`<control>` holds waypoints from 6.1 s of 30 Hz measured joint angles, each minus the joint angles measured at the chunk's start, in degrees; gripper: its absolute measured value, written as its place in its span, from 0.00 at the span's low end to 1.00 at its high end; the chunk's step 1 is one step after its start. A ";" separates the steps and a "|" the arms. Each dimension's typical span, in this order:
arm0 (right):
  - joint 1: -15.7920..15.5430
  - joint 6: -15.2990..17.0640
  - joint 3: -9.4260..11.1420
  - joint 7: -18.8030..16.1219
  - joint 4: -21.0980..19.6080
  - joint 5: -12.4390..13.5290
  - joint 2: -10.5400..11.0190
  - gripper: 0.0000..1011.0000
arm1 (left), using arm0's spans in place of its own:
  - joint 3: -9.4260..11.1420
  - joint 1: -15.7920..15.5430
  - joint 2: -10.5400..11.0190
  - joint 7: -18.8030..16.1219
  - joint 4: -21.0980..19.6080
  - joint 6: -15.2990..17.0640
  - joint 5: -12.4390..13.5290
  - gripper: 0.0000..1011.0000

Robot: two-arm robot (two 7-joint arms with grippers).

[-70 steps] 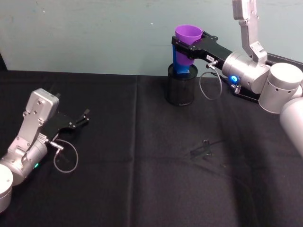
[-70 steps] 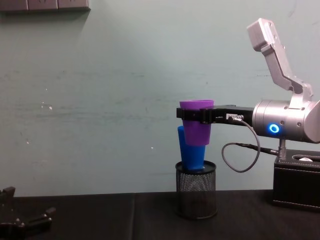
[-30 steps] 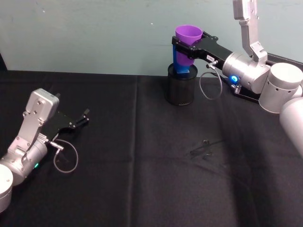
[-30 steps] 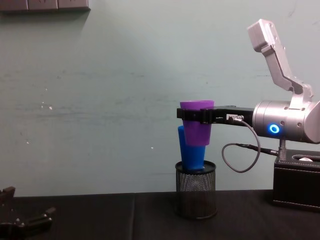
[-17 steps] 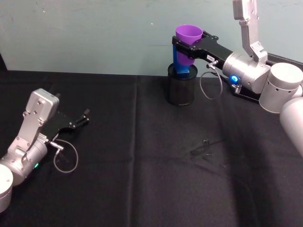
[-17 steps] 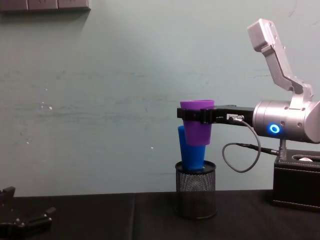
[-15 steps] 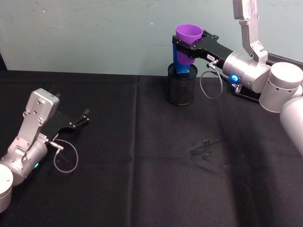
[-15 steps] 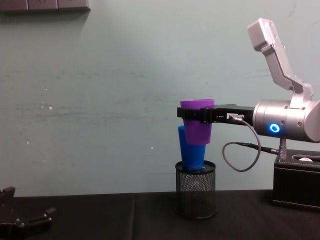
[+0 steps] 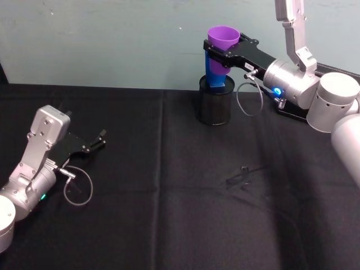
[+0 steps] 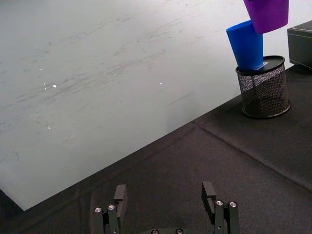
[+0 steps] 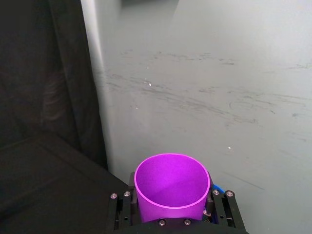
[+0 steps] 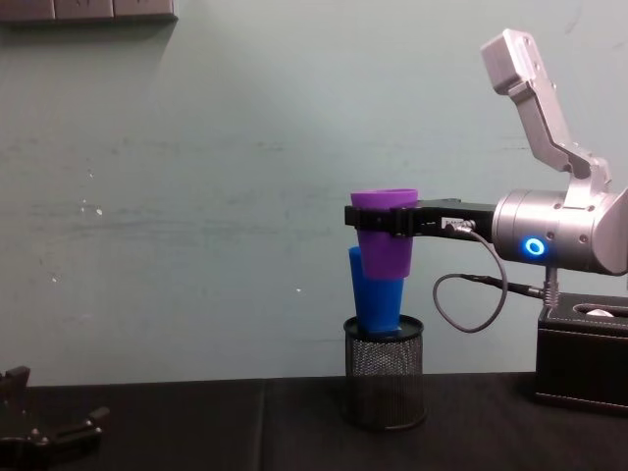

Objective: Pick up one cup with a gripper and tap it against the other cup.

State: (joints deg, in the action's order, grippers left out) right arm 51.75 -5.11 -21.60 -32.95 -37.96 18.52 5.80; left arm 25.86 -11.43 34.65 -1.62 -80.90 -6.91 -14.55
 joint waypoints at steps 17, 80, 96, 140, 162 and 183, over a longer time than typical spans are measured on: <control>-0.25 0.69 0.17 0.03 -0.56 -0.12 -0.09 0.73 | 0.00 0.00 0.00 0.00 0.00 0.00 0.00 0.99; -10.87 9.08 -1.51 -0.07 -21.29 4.22 7.09 0.73 | 0.00 0.00 0.00 0.00 0.00 0.00 0.00 0.99; -17.18 12.76 -1.87 0.66 -31.76 7.73 12.32 0.73 | 0.00 0.00 0.00 0.00 0.00 0.00 0.00 0.99; -32.64 12.47 -5.31 6.16 -41.98 6.62 19.50 0.73 | 0.00 0.00 0.00 0.00 0.00 0.00 0.00 0.99; -31.65 16.08 -6.29 4.26 -39.27 7.73 19.00 0.73 | 0.00 0.00 0.00 0.00 0.00 0.00 0.00 0.99; -31.38 16.24 -6.41 4.15 -39.28 7.74 19.10 0.73 | 0.00 0.00 0.00 0.00 0.00 0.00 0.00 0.99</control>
State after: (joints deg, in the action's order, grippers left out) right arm 20.36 11.13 -28.01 -28.79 -77.24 26.27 24.90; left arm 25.86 -11.43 34.65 -1.62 -80.90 -6.91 -14.55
